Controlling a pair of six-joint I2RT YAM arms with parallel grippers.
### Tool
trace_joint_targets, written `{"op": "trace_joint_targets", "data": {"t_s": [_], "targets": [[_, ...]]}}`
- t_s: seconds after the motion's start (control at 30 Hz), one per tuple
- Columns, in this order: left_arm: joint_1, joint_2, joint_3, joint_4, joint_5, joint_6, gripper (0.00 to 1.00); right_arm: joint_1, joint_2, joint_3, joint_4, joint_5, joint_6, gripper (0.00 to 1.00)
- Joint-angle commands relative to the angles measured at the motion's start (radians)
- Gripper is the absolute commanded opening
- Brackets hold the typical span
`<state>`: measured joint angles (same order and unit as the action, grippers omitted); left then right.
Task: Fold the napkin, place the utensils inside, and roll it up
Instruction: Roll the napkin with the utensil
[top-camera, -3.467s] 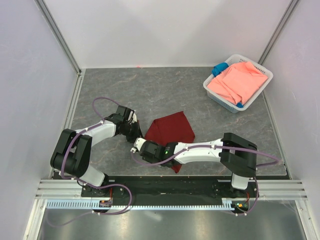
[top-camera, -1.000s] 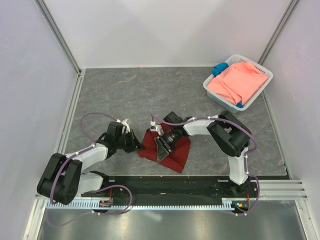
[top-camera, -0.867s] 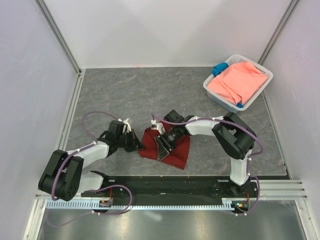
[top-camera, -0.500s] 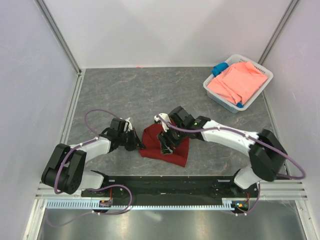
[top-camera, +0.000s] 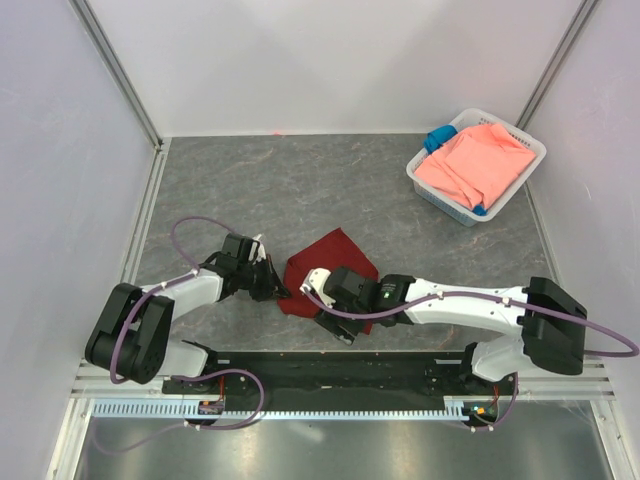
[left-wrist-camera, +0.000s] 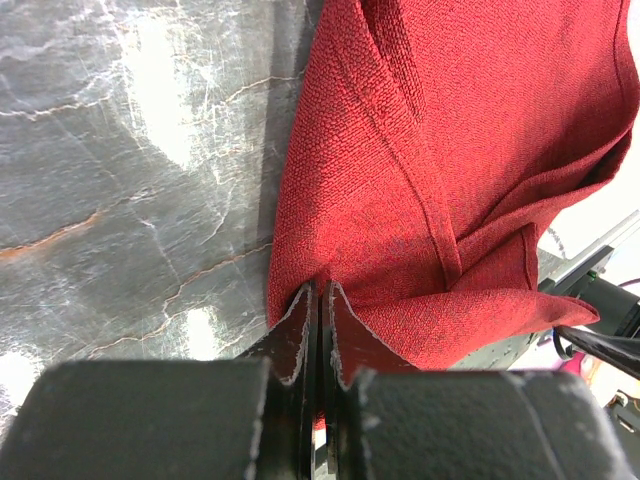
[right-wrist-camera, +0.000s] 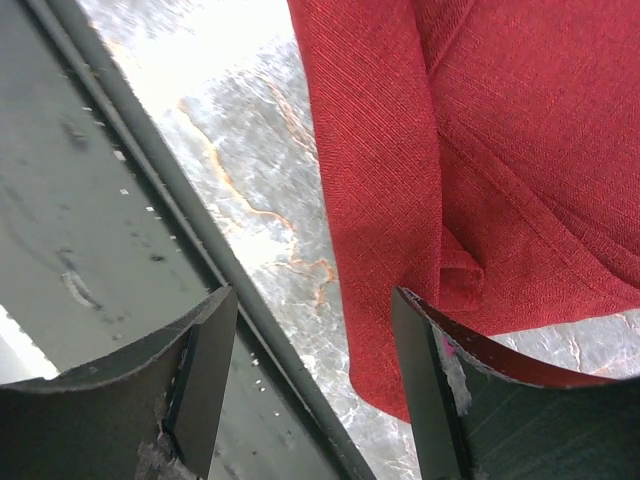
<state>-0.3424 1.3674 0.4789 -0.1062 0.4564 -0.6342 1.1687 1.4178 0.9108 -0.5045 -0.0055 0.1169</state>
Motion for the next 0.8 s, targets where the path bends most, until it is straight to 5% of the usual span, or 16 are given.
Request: {"op": "trace_joint_targets", "data": {"t_s": [0.0, 0.77], "targets": [[-0.003, 0.019, 0.01, -0.05, -0.012, 0.053, 0.02, 0.014, 0.033, -0.006, 0.012, 0.116, 0.014, 0.71], [-0.004, 0.047, 0.023, -0.052, 0.005, 0.064, 0.02, 0.026, 0.144, 0.077, 0.046, 0.259, -0.178, 0.72]]}}
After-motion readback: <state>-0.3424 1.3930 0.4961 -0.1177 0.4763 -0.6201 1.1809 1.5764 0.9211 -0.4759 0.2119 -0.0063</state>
